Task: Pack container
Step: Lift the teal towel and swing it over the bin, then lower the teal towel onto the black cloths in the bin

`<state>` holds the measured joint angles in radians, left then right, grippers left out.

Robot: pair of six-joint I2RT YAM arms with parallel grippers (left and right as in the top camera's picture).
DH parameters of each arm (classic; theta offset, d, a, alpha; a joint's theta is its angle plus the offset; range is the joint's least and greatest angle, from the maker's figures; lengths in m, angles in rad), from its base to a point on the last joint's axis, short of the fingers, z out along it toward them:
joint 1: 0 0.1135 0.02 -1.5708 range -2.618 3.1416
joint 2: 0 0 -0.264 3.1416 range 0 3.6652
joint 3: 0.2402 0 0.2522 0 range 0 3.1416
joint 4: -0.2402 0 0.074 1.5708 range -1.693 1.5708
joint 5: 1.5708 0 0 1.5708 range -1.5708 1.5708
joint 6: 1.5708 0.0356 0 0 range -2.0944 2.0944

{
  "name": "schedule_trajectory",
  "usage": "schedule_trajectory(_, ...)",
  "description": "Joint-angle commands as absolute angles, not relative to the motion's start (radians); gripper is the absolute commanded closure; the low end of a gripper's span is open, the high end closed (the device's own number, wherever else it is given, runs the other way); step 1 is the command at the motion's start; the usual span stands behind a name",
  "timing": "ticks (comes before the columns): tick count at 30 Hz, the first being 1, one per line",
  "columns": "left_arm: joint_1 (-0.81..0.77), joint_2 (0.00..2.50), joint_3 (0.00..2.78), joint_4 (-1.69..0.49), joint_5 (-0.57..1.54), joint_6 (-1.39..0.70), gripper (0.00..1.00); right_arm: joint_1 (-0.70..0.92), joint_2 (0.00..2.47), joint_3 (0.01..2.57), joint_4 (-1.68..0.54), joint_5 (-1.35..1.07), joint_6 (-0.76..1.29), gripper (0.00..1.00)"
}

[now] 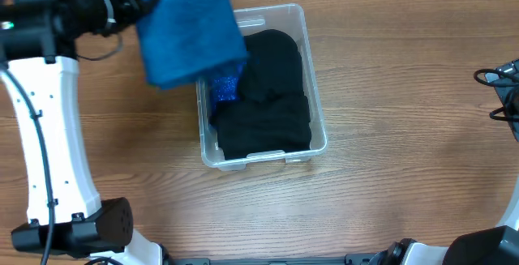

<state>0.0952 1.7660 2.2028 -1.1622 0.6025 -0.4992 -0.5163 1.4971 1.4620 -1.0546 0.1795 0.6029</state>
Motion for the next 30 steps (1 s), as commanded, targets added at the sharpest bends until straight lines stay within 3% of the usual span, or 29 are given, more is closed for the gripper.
schedule_trajectory(1,-0.012,1.717,2.254,-1.142,0.591,-0.595,0.96,-0.519,1.497,1.457,-1.049,0.178,0.611,0.0)
schedule_trajectory(8,-0.195,1.742,2.252,-1.227,0.336,-0.768,0.96,-0.519,1.497,1.457,-1.049,0.178,0.611,0.0)
schedule_trajectory(14,-0.285,1.813,2.251,-1.213,0.31,-0.862,0.96,-0.519,1.497,1.457,-1.049,0.178,0.611,0.0)
schedule_trajectory(30,-0.377,1.975,2.251,-1.114,0.359,-0.859,0.96,-0.519,1.497,1.457,-1.049,0.178,0.611,0.0)
